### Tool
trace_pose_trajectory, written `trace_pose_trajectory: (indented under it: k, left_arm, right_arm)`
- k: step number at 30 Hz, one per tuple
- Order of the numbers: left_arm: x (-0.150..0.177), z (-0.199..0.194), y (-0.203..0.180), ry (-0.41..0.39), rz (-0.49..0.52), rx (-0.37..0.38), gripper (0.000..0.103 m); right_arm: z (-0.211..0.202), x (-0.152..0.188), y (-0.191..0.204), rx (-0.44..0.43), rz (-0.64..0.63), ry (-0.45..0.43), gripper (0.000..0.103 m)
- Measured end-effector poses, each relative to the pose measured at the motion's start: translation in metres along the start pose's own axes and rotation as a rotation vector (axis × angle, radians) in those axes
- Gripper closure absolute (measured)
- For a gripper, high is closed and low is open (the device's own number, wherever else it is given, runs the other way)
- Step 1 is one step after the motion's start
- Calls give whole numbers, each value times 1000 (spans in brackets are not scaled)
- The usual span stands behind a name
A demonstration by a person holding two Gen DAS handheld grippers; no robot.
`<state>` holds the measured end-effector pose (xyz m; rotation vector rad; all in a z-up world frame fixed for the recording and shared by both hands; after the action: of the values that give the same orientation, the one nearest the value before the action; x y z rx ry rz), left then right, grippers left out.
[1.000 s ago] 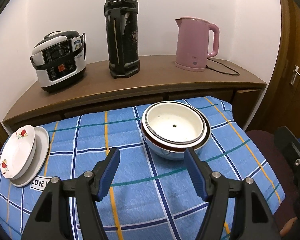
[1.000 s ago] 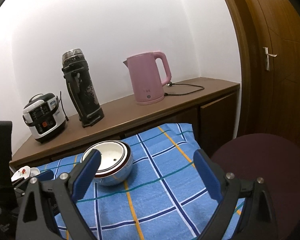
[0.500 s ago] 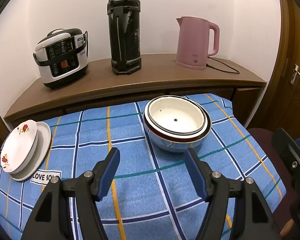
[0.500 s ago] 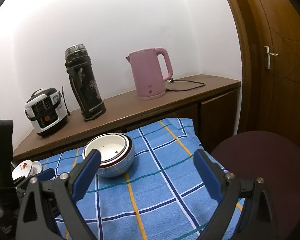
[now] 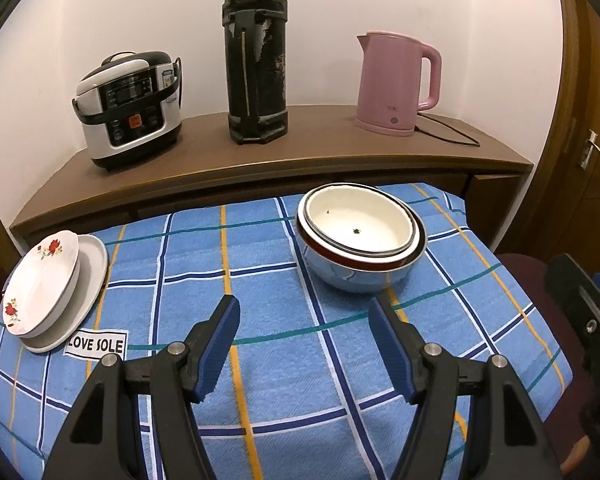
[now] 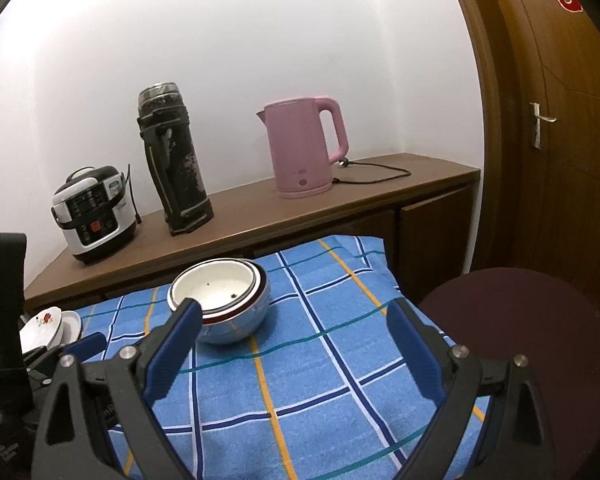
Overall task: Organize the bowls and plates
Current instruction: 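Withdraw both grippers from the bowl stack and reposition around it, then close both grippers on the rim of the nested bowl stack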
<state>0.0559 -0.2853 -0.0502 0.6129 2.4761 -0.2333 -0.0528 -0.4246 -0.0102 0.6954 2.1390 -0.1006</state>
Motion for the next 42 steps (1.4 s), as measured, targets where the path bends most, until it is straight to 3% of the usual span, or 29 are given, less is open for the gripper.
trace_pose_trajectory:
  k: [9,15,19,27,42]
  left_arm:
    - [-15,2,19,-22,-53,-31,34]
    - [-23,9,24,-19,-68,-35,34]
    - [-26,17,23,-2,-64,-29,34]
    - [-38,25,25,10,-92,8,34]
    - [-81,52,34,11,-119,-24,34]
  right_arm:
    - [3,-10,7,-13,-34,-20,9]
    - [11,-19,8,-24,-38,-29,15]
    - [21,-19,7,-37,-33,-2,24]
    - [36,-27,-1,-65,-8,17,24]
    - [94,-42,12,-148,5,122,24]
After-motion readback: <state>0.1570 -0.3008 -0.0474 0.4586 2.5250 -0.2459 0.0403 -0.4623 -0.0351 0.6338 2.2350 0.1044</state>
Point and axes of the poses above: each gripper's, at about its wrist camera, not at the fingertips, and z roughly the way its jaws point, y to its left, x to its underside, the point moved 9 cm from there along z, roughly the way its jaws point, and after that the axes turned 14 degrees about y, right-handed, at the moved point
